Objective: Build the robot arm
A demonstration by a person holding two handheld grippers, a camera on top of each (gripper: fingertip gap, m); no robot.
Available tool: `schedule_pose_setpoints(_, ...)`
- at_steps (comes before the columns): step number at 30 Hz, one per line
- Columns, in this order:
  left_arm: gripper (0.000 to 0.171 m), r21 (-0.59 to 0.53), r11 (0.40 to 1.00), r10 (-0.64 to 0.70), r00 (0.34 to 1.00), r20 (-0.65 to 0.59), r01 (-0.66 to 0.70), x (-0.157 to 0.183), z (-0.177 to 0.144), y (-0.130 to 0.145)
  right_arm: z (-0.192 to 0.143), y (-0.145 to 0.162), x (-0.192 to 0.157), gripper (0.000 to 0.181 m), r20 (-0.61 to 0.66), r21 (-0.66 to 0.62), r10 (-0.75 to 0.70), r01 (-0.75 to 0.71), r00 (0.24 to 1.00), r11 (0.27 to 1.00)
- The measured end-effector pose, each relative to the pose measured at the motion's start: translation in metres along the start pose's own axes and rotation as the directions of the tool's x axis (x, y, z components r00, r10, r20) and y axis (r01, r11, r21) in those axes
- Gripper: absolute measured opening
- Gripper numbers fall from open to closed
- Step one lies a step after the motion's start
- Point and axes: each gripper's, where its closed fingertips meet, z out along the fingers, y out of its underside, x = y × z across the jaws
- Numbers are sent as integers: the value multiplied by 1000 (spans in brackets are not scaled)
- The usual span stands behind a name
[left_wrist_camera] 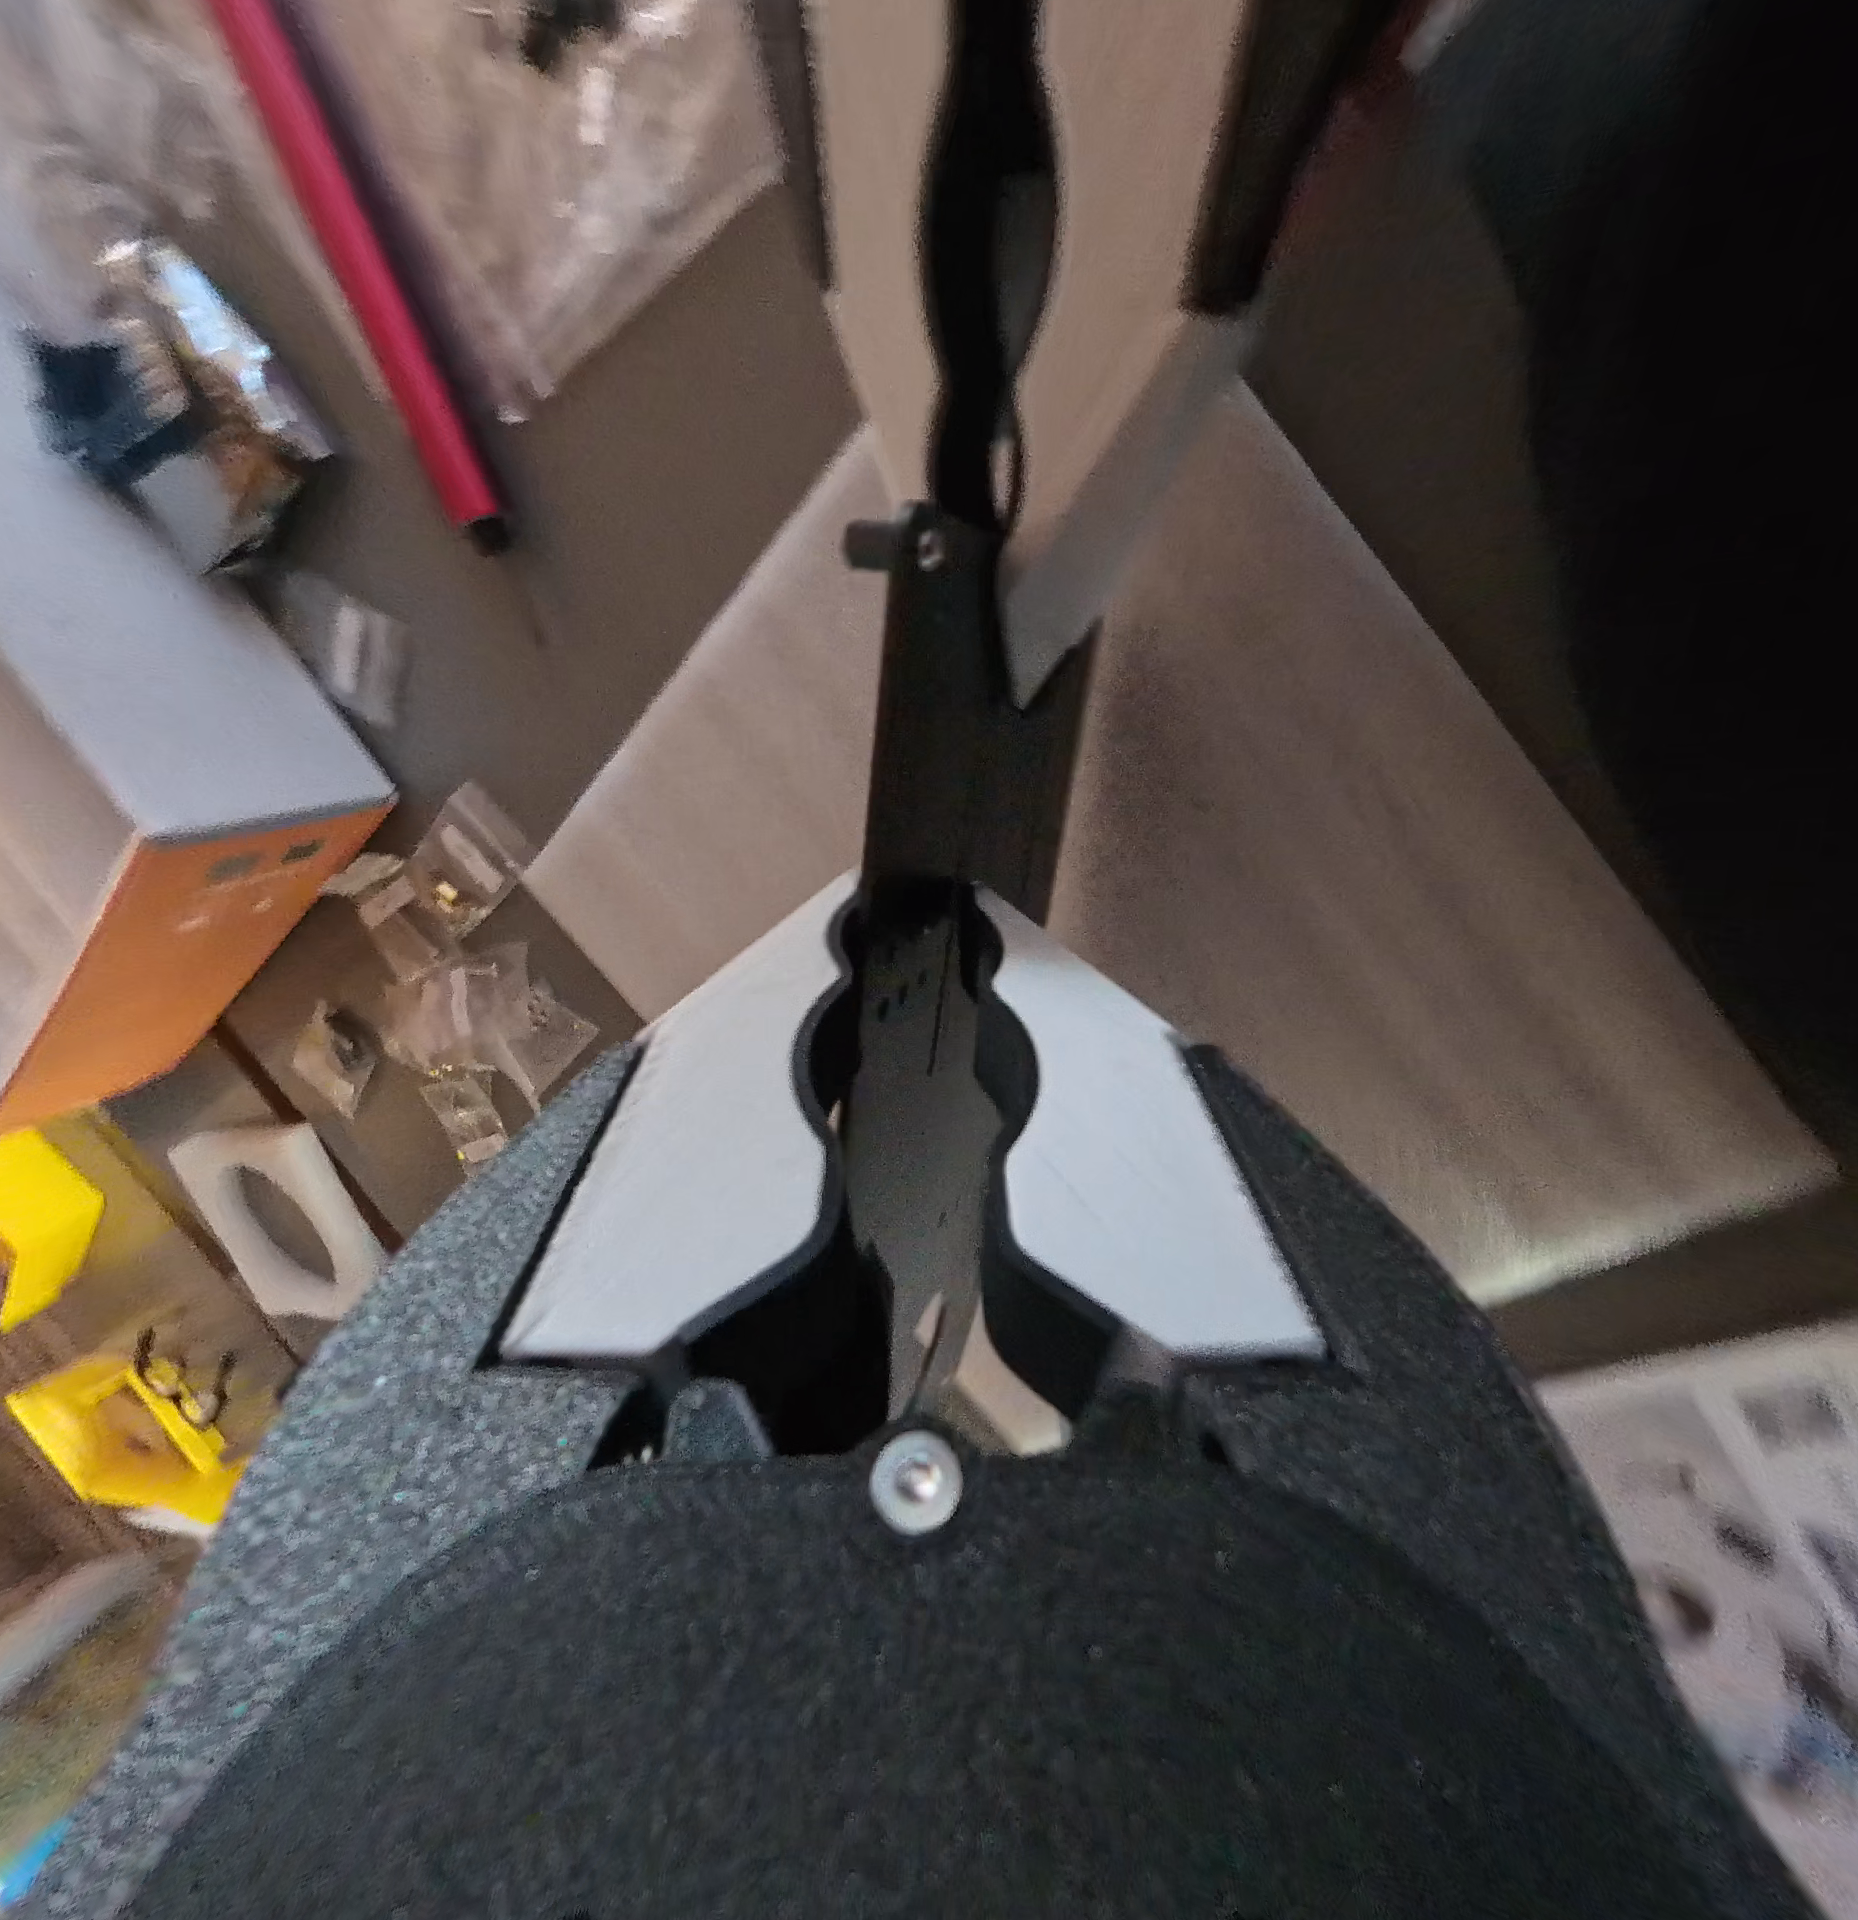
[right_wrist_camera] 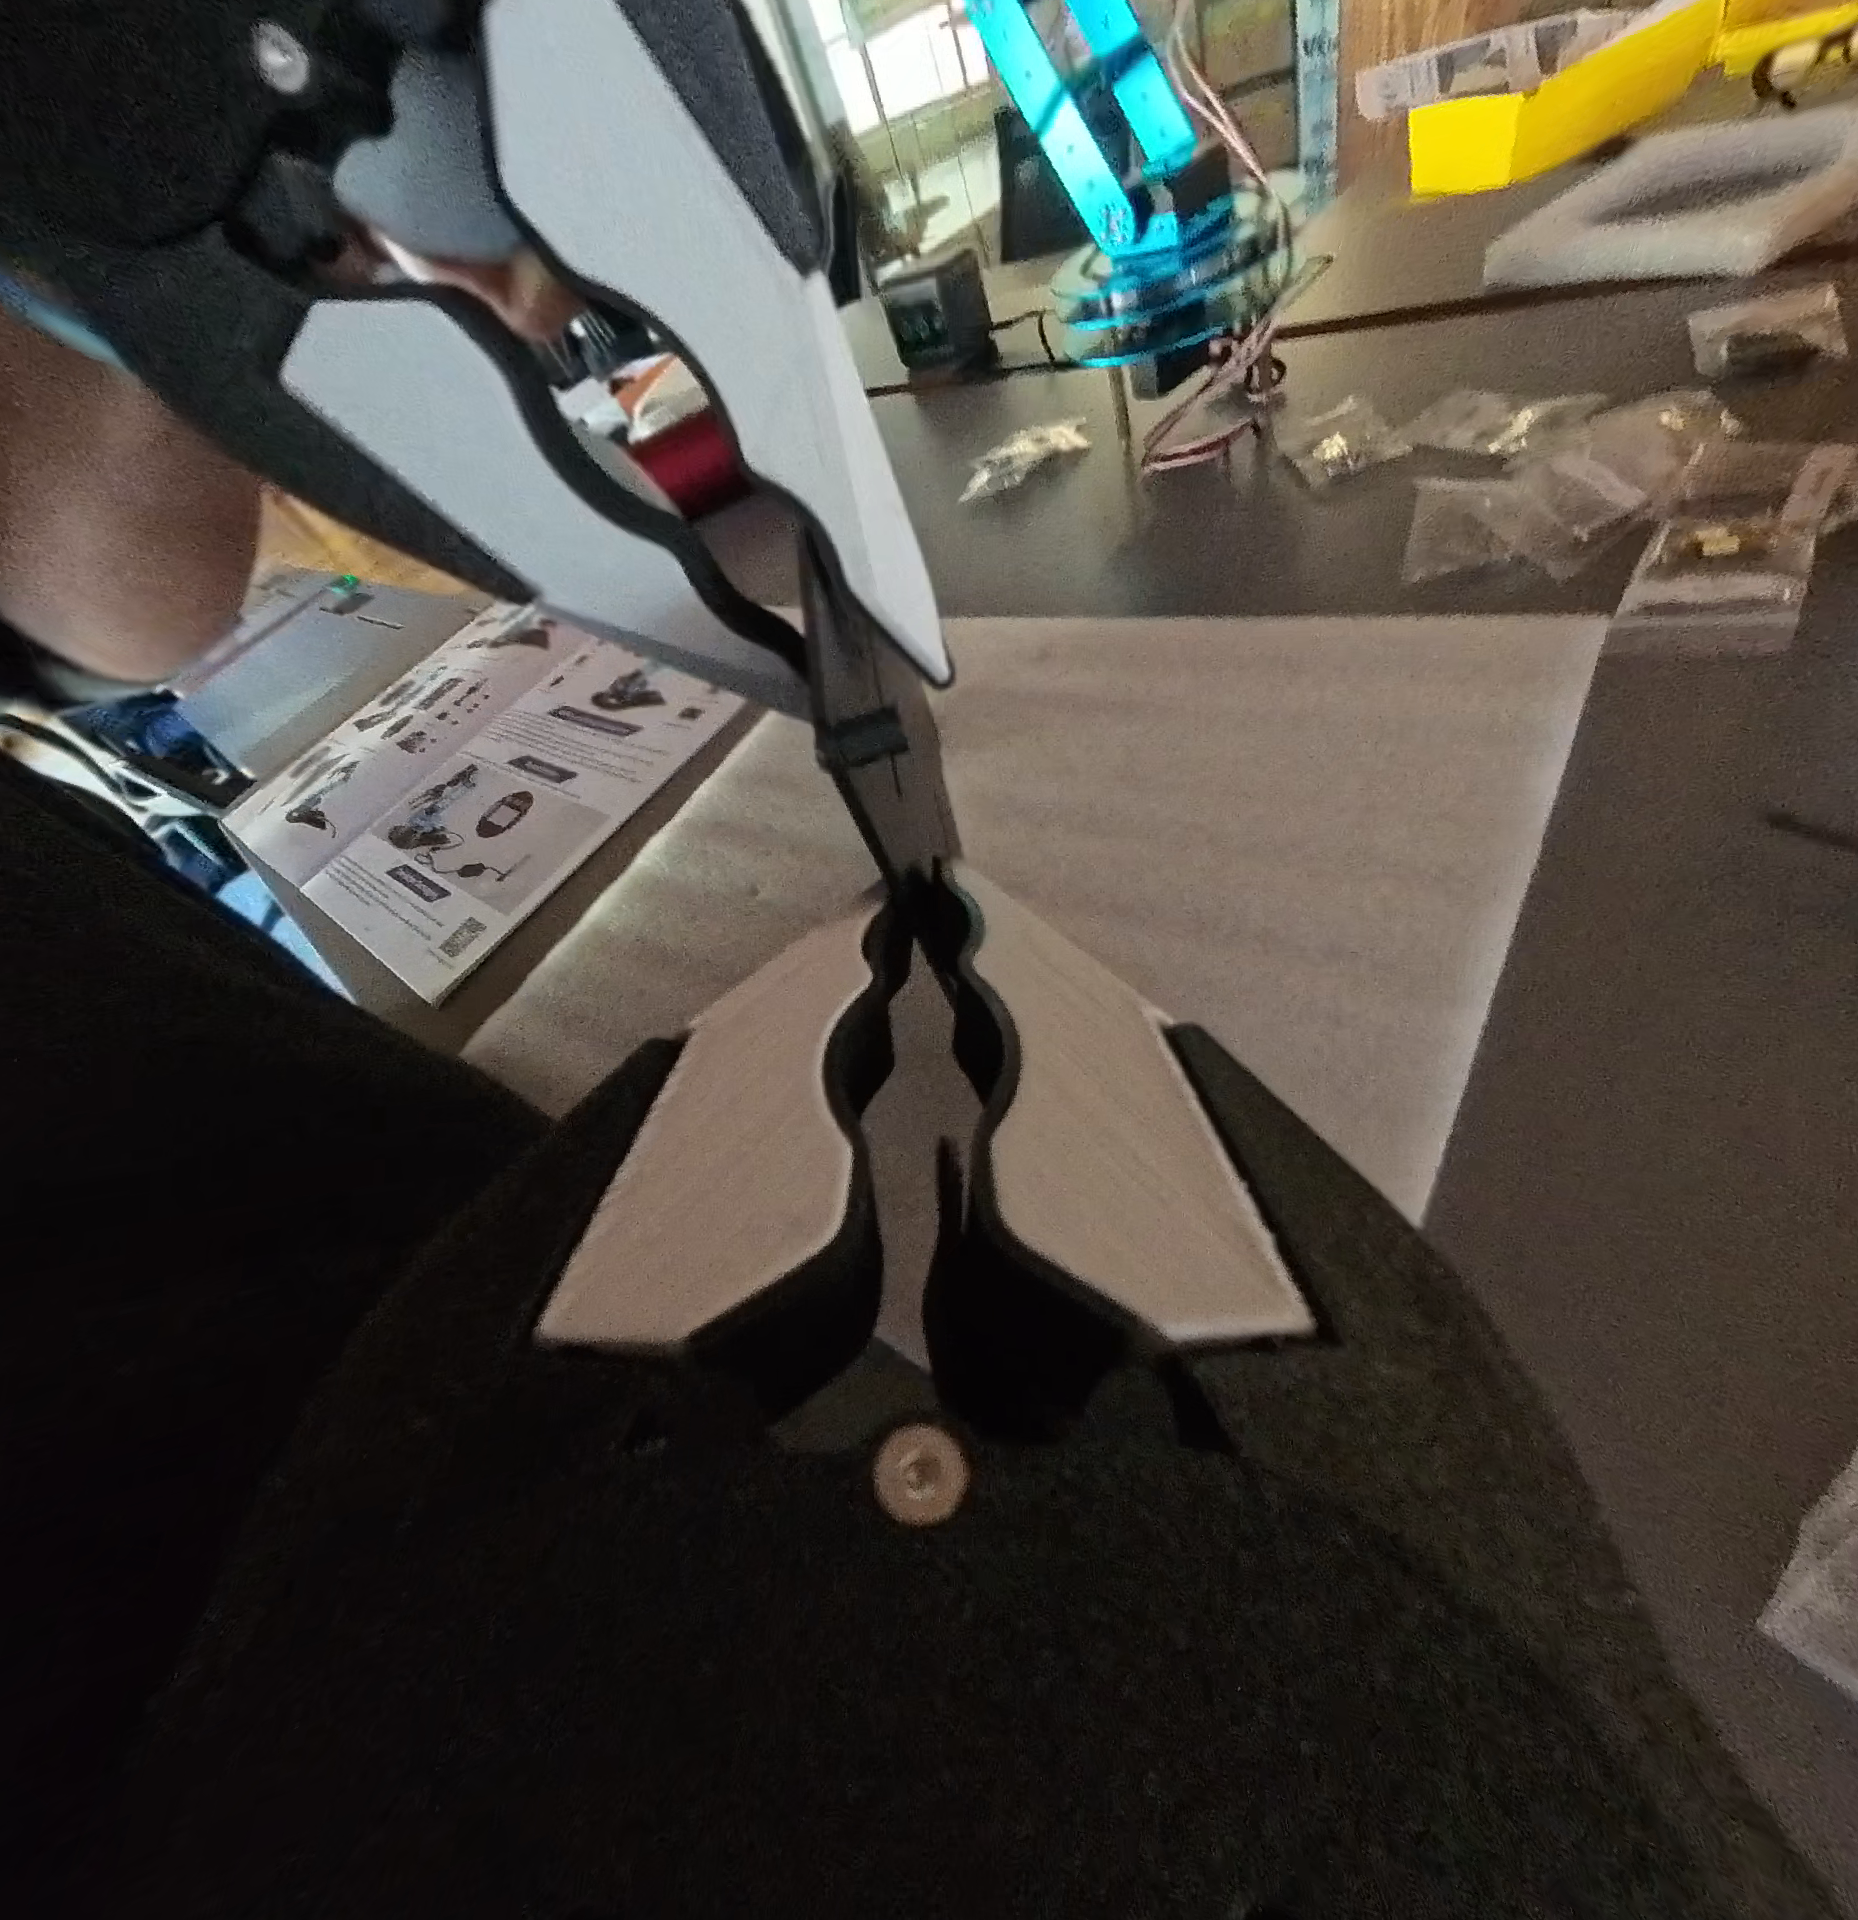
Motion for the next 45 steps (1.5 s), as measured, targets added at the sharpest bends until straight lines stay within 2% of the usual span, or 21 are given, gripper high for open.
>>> schedule_pose_setpoints(3, 28, 92, 980, -189, 972, 141, 177, -9, 8, -9, -4, 6, 7, 2, -11, 25, 60, -60, 998, 998)
schedule_pose_setpoints(5, 34, 192, 936, -327, 930, 165, 295, -12, 8, -16, -4, 6, 7, 2, -16, 29, 49, -48, 999, 998)
schedule_pose_setpoints(8, 46, 360, 848, -435, 899, 51, 389, -5, 1, -31, -5, 8, 4, 1, -10, 22, -1, 1, 1000, 1000)
schedule_pose_setpoints(10, 46, 414, 819, -421, 906, -37, 398, -2, -5, -39, -5, 8, 4, 1, -2, 18, -8, 8, 1000, 1000)
schedule_pose_setpoints(12, 44, 449, 816, -358, 928, -101, 364, 2, -10, -48, -6, 9, 3, 2, 13, 2, -39, 39, 999, 999)
schedule_pose_setpoints(17, 36, 396, 894, -168, 976, -140, 211, 6, -6, -58, -10, 15, -1, 2, 58, -63, -139, 143, 989, 988)
schedule_pose_setpoints(19, 32, 381, 902, -139, 973, -185, 201, 8, -6, -62, -12, 15, -1, 3, 31, -89, -277, 279, 960, 956)
schedule_pose_setpoints(21, 32, 381, 898, -128, 959, -254, 220, 14, -10, -65, -11, 14, -5, 3, 21, -95, -332, 332, 943, 938)
schedule_pose_setpoints(23, 24, 388, 889, -124, 943, -310, 244, 22, -16, -68, -11, 14, -7, 1, -2, -106, -398, 395, 918, 913)
schedule_pose_setpoints(31, 24, 424, 849, -187, 930, -317, 315, 18, -27, -69, -11, 18, -16, 2, -15, -125, -409, 404, 912, 906)
schedule_pose_setpoints(36, 26, 377, 893, -148, 952, -269, 246, 28, -19, -65, -10, 19, -18, 2, -17, -130, -383, 378, 924, 917)
schedule_pose_setpoints(40, 26, 374, 899, -139, 959, -245, 226, 30, -16, -67, -10, 20, -20, 2, -15, -135, -397, 392, 918, 910)
schedule_pose_setpoints(45, 13, 367, 897, -146, 949, -280, 246, 34, -16, -69, -10, 20, -18, 1, -28, -136, -393, 386, 919, 913)
